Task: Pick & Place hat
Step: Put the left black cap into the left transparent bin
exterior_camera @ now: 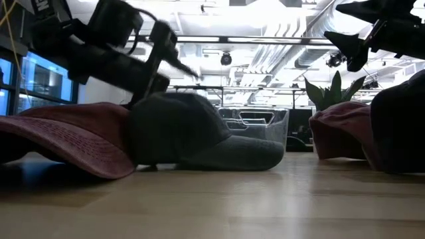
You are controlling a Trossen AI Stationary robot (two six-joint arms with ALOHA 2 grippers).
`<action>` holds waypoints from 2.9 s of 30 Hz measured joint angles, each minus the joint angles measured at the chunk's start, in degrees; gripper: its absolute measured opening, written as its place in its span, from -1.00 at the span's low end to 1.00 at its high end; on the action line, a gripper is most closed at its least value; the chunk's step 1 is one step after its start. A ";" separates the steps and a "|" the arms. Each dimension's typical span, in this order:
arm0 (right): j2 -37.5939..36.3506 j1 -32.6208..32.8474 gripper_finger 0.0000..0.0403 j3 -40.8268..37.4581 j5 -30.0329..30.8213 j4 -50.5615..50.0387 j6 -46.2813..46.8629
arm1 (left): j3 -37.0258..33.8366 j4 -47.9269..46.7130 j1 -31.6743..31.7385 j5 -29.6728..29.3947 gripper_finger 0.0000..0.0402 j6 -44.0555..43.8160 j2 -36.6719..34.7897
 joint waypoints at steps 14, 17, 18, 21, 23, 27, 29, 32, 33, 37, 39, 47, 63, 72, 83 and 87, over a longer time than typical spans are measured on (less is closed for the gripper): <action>0.00 0.02 0.52 0.00 0.01 -0.03 0.00 | 1.26 -1.03 0.00 2.62 0.11 2.25 0.09; 0.01 0.01 0.52 0.00 0.01 -0.03 0.00 | 1.26 -1.16 0.00 3.30 -0.13 2.26 0.09; 0.02 0.02 0.52 -0.02 0.01 -0.03 0.00 | 1.26 -1.34 0.00 3.32 -0.21 2.30 0.09; 0.00 0.02 0.52 -0.02 0.01 -0.03 0.00 | 1.25 -2.20 0.02 3.54 -0.44 2.92 0.09; 0.01 0.01 0.52 0.00 0.01 -0.03 0.00 | 1.24 -2.17 0.02 3.95 -0.58 3.78 0.09; 0.01 0.00 0.52 0.00 0.01 -0.03 0.00 | 1.24 -2.17 0.02 4.88 -0.87 3.96 0.09; 0.01 0.01 0.52 0.00 0.01 -0.03 0.00 | 1.24 -2.17 0.02 5.34 -0.96 4.46 0.09; 0.01 0.00 0.52 0.00 0.01 -0.03 0.00 | 1.21 -2.17 0.02 5.50 -0.96 5.76 0.09; 0.00 0.00 0.52 0.00 0.01 -0.03 0.00 | 1.21 -2.17 0.02 5.51 -0.97 5.85 0.09; 0.00 0.02 0.52 0.00 0.01 -0.03 0.00 | 1.21 -2.17 0.02 5.52 -0.98 5.87 0.09; 0.00 0.01 0.52 0.00 0.01 -0.03 0.00 | 1.21 -2.15 0.02 5.54 -0.99 5.87 0.09; 0.01 0.01 0.52 0.00 0.01 -0.03 0.00 | 1.25 0.01 0.68 8.17 -1.00 5.27 0.07; 0.00 0.02 0.52 0.00 0.01 -0.51 0.00 | 8.55 -4.69 6.41 17.25 -1.00 5.26 -6.91; 0.00 0.00 0.52 0.00 0.01 -0.87 0.00 | 11.46 -16.35 10.26 17.65 -1.00 7.44 -14.29; 0.02 0.00 0.52 0.00 0.01 -1.06 0.00 | 17.94 -34.41 11.73 17.31 -1.00 12.68 -22.11; 0.02 0.01 0.52 0.00 0.01 -1.21 0.00 | 22.07 -42.05 11.65 18.31 -1.00 14.62 -24.05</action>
